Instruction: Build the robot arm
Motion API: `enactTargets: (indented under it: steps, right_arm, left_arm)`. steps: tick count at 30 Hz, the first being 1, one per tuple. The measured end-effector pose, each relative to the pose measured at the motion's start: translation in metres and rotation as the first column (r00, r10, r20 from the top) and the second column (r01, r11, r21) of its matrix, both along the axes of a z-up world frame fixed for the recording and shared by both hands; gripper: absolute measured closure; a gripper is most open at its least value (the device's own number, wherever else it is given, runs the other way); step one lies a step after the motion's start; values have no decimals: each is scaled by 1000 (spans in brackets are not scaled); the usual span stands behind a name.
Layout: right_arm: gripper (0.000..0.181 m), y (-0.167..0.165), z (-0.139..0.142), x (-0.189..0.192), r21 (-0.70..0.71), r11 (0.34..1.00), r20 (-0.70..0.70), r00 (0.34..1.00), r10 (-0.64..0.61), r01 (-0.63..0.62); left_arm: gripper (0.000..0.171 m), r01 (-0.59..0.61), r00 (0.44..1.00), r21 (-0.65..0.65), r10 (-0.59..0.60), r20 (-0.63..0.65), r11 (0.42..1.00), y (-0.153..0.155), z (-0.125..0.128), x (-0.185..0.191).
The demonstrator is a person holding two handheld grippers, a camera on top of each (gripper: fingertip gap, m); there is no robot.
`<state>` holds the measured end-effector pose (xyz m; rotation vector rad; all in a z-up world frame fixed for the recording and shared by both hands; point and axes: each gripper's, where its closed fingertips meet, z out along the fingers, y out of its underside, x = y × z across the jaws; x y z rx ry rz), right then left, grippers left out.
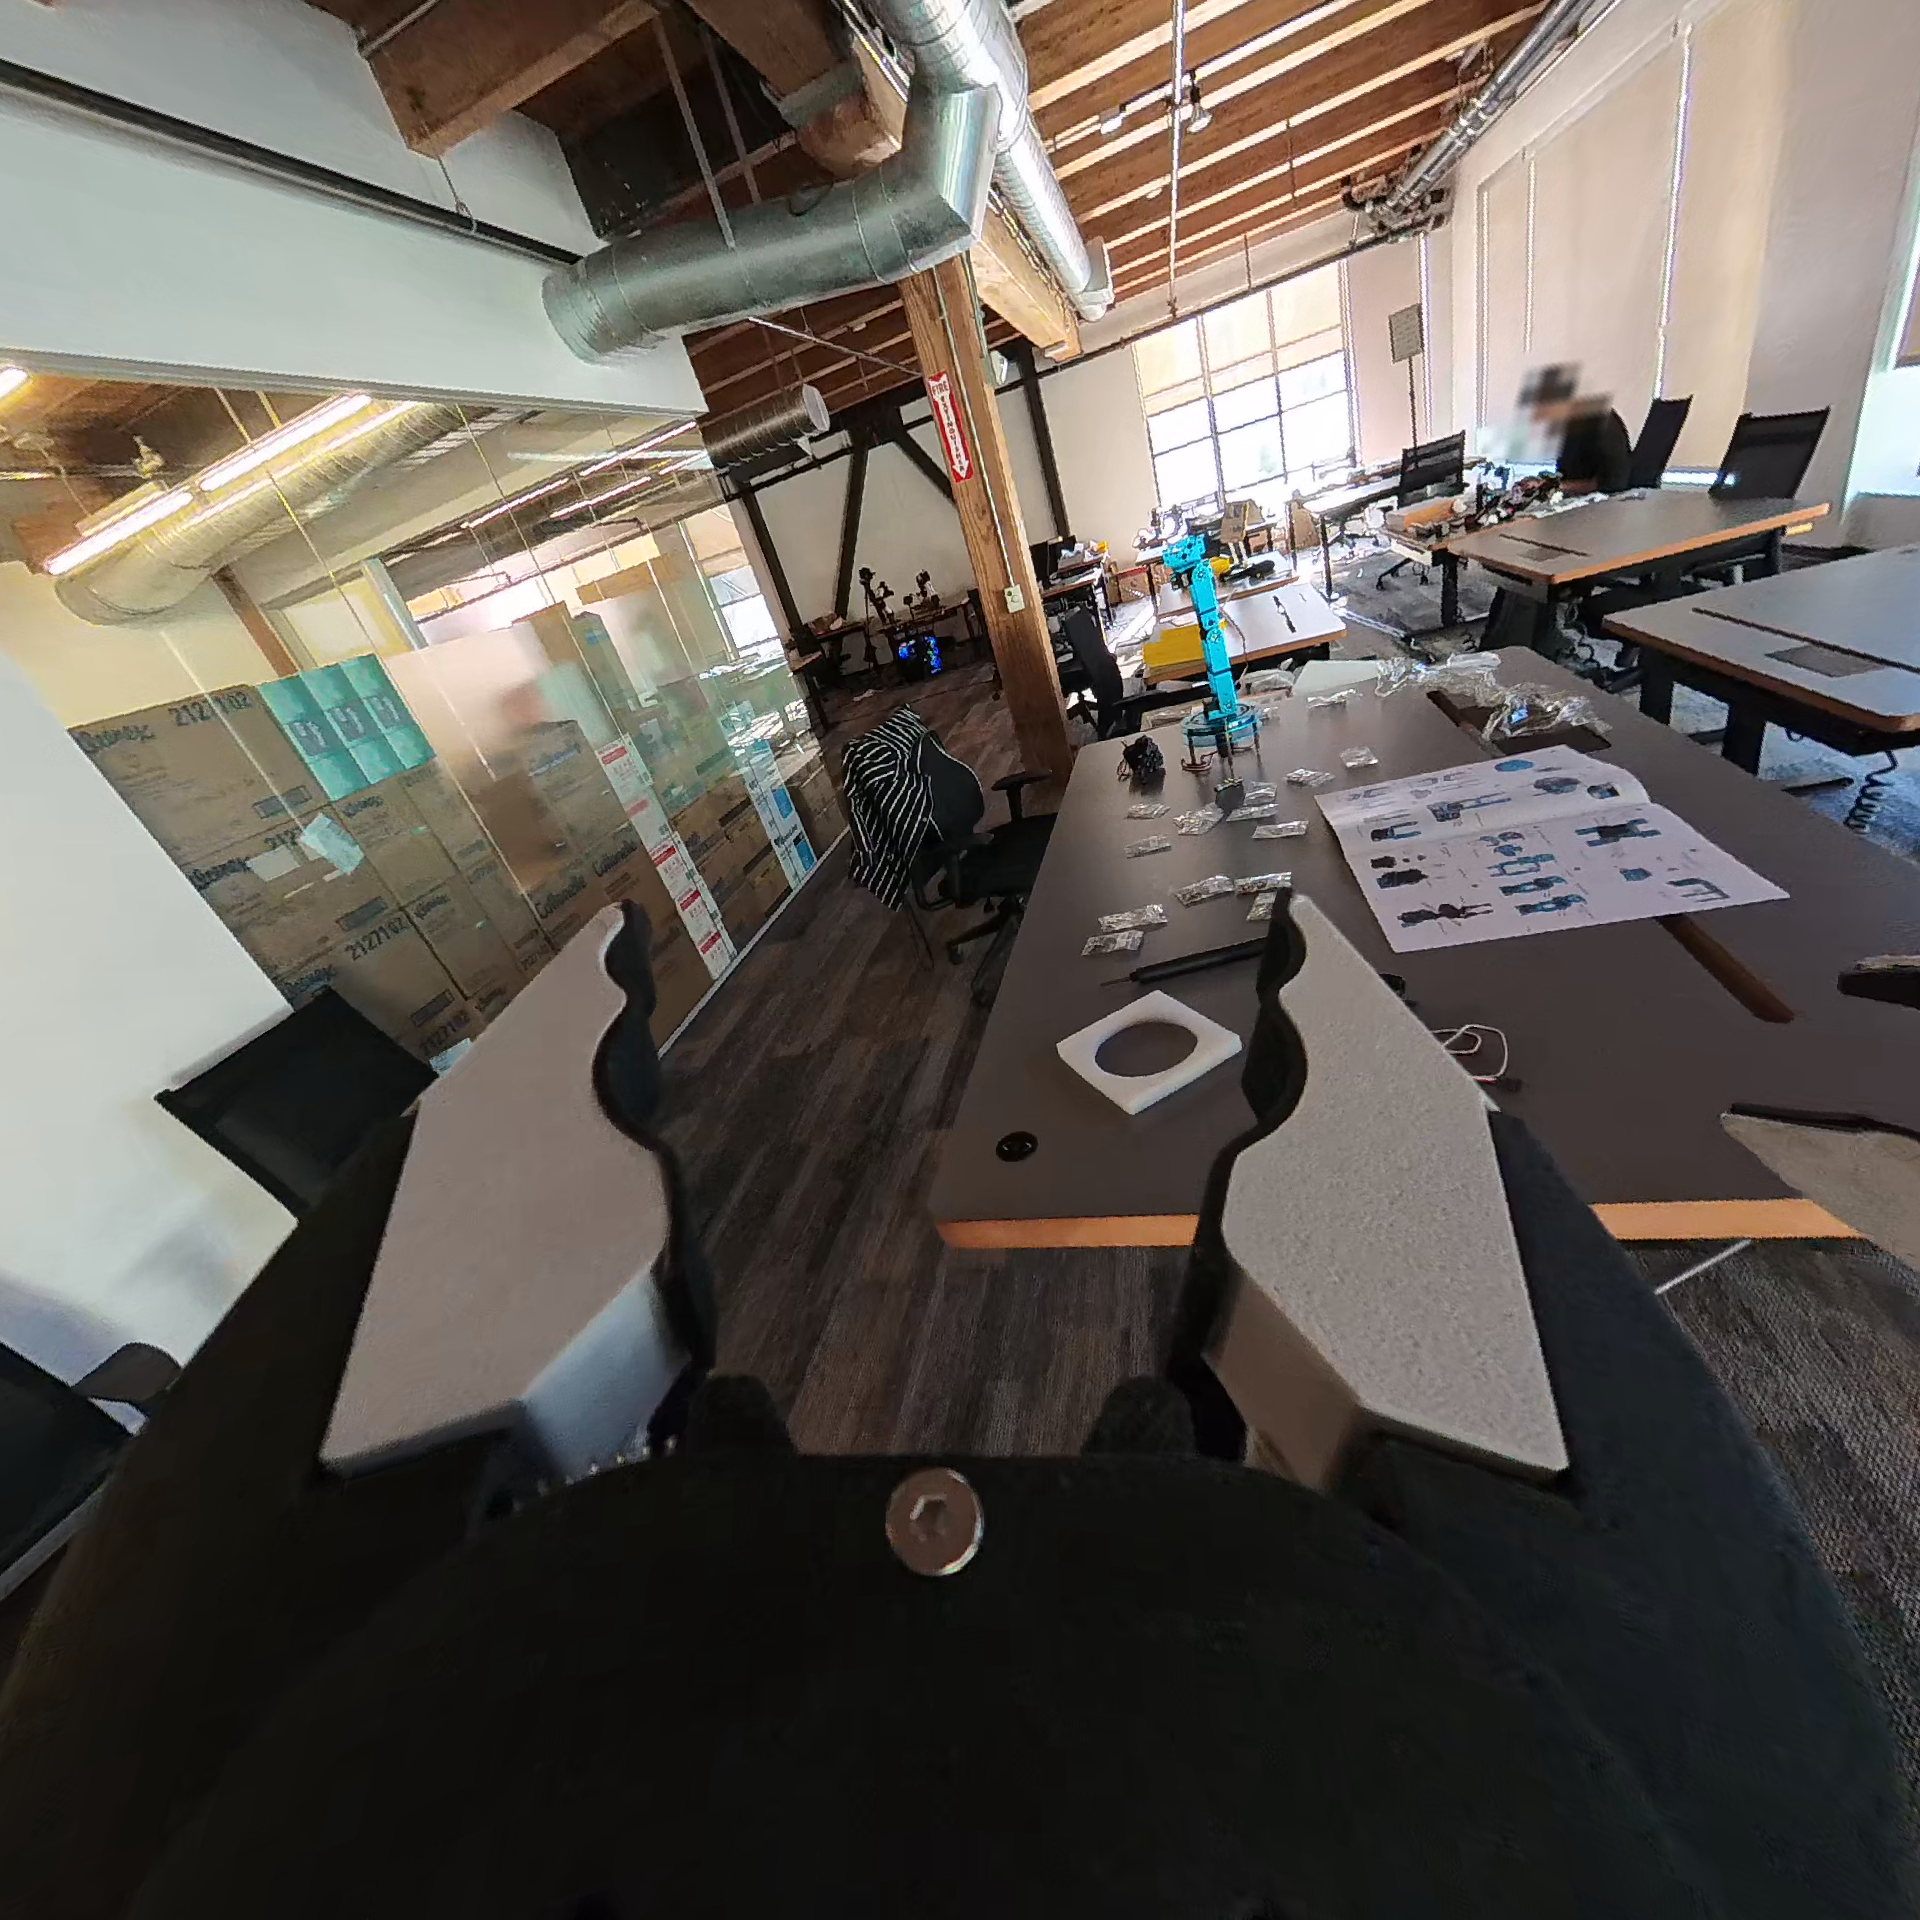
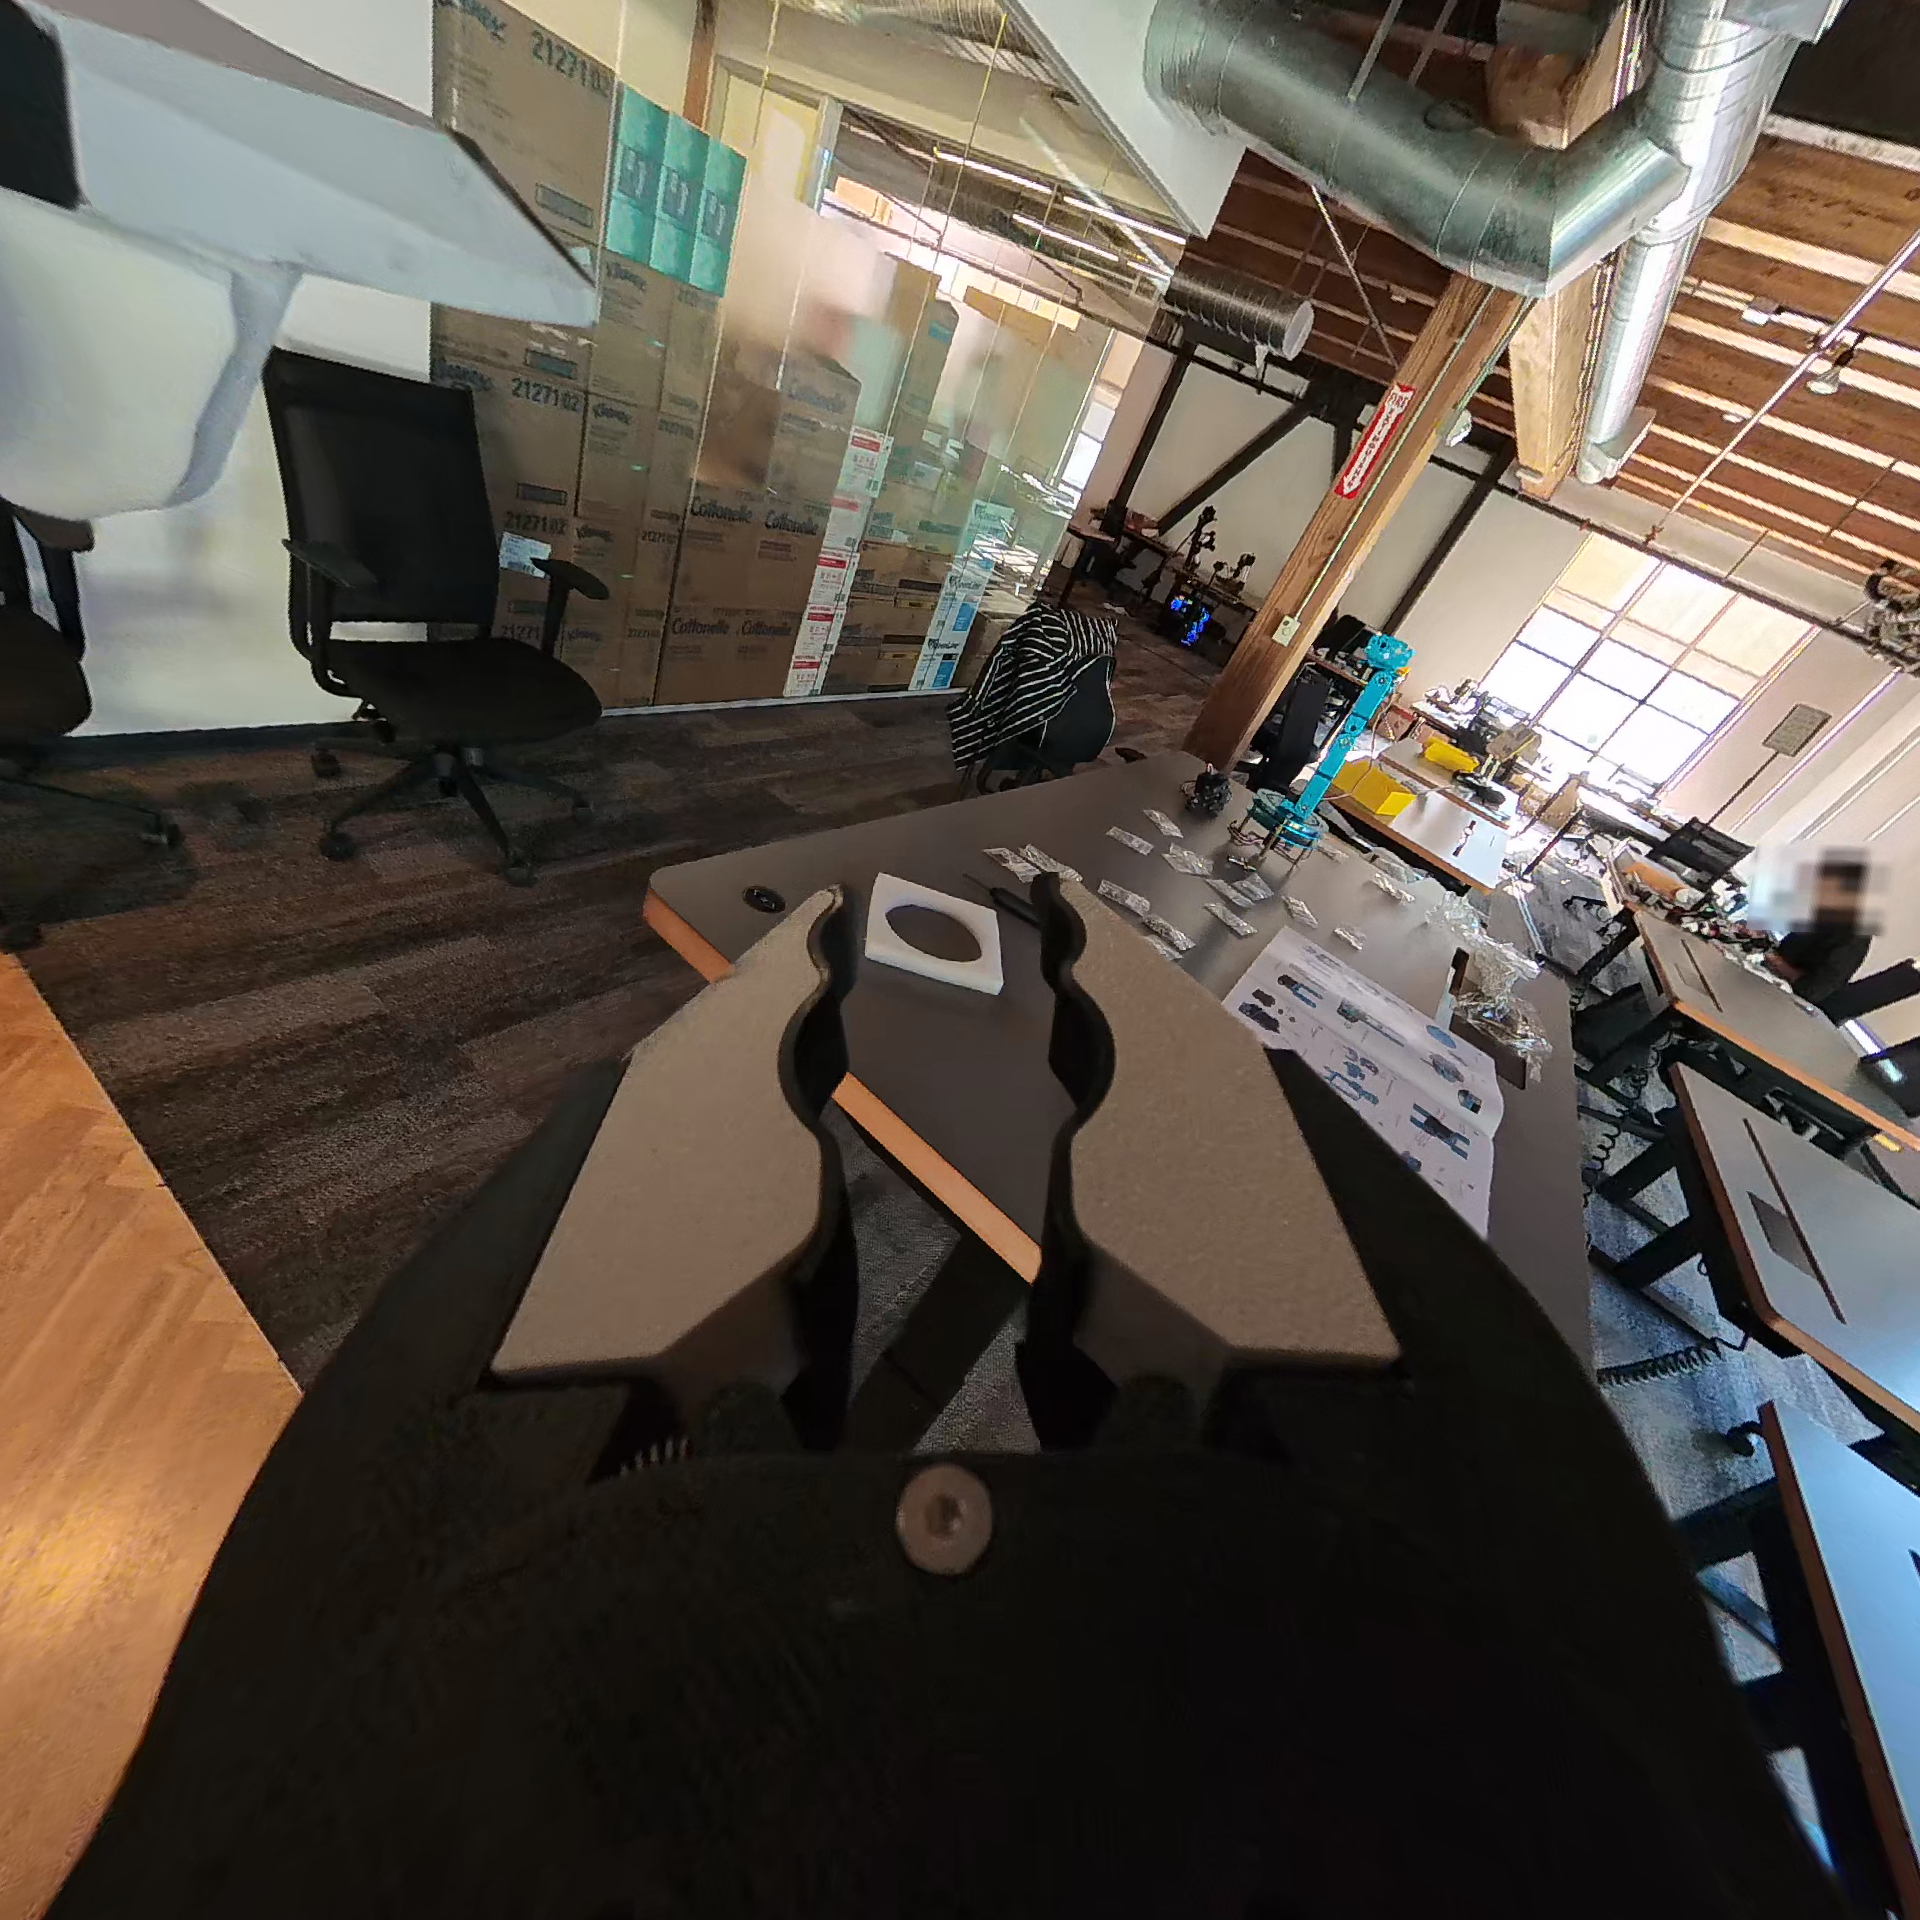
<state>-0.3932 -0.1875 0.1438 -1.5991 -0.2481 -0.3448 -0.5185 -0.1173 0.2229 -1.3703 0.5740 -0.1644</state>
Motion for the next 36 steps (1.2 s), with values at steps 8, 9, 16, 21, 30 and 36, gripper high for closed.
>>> enactTargets:
  steps: [8, 9, 16, 21, 30, 36]
  right_arm:
    - [145, -6, 3, 5, -29, 998, 30, 999, -46, 46]
    - [146, -7, 3, 7, -31, 998, 34, 998, -52, 53]
    - [143, 0, 18, 33, -12, 988, 58, 987, -152, 153]
    - [143, -9, 72, 59, 92, 950, 133, 942, -308, 297]
    - [143, 10, 70, 112, 103, 936, 110, 931, -348, 338]
    - [125, 26, 8, 184, 17, 962, 34, 961, -274, 273]
  left_arm:
    - [56, 56, 998, -5, -56, 21, 998, -13, 4, 19]
    - [56, 64, 998, -8, -64, 20, 998, -13, 3, 24]
    - [55, 99, 995, -47, -99, 4, 994, -6, -12, 48]
    - [56, 66, 998, -134, -64, 18, 989, 27, -50, 33]
    - [57, 119, 993, -203, -115, 31, 972, 53, -73, 64]
    - [62, 394, 919, -348, -362, 156, 850, 52, -114, 129]
